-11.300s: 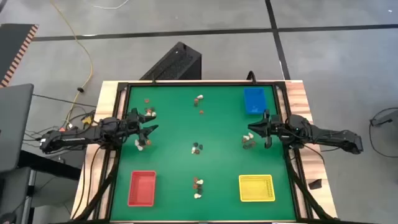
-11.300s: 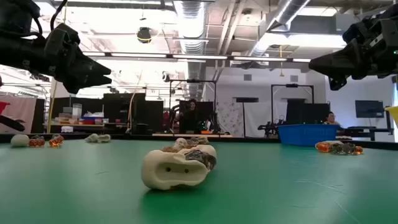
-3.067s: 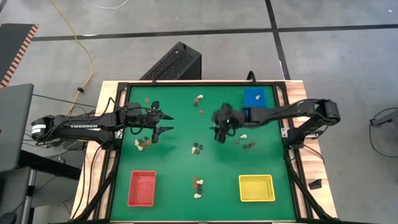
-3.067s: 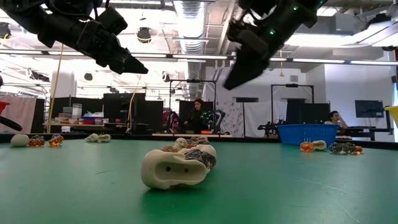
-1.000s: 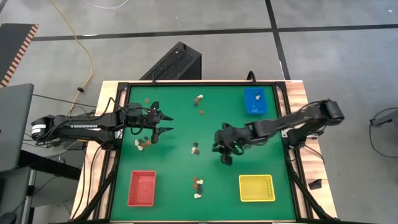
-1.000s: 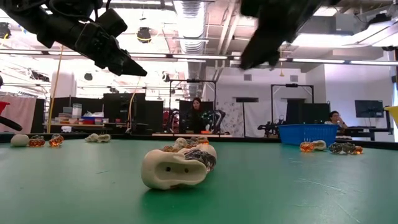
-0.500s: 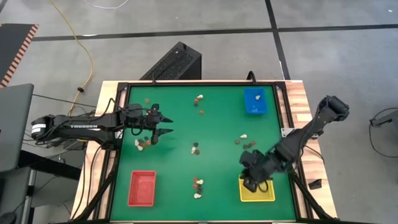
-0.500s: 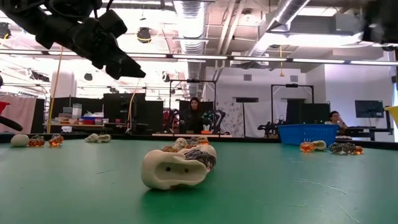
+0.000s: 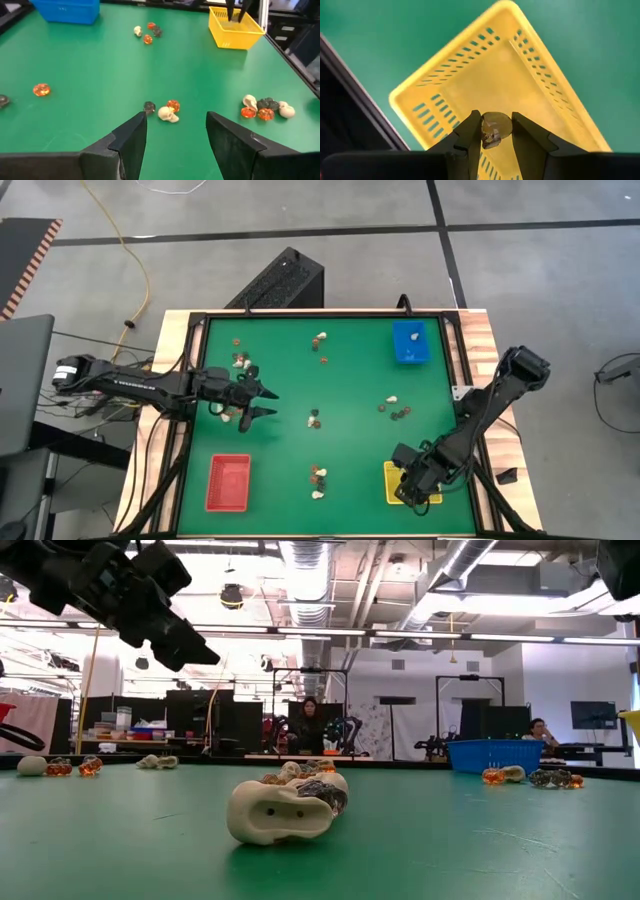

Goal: Sort Halloween decoration
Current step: Put the black skull toy into the yellow bin, then put the orange pumpkin toy into the red bin

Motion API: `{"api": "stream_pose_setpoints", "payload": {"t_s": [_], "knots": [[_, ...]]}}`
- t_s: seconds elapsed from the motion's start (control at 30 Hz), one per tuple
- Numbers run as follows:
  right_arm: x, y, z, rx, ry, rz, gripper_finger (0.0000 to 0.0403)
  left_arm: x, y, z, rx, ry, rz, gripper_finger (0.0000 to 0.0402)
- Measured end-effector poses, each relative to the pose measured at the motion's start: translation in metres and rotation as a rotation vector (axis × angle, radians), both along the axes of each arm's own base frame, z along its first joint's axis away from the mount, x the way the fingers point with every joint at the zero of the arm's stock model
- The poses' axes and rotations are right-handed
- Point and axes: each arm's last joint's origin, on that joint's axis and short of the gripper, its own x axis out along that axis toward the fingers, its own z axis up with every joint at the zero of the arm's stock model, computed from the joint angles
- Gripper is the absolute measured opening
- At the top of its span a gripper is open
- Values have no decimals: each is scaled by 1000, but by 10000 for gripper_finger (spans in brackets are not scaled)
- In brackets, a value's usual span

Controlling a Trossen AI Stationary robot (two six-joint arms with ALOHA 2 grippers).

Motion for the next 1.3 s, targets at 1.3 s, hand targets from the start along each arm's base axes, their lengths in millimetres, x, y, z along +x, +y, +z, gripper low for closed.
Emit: {"api": "stream_pose_setpoints", "payload": {"t_s": [1.3], "knots": [[153, -96, -22, -588, -685, 177, 215, 1, -15, 5, 34, -61, -23, 194]]}}
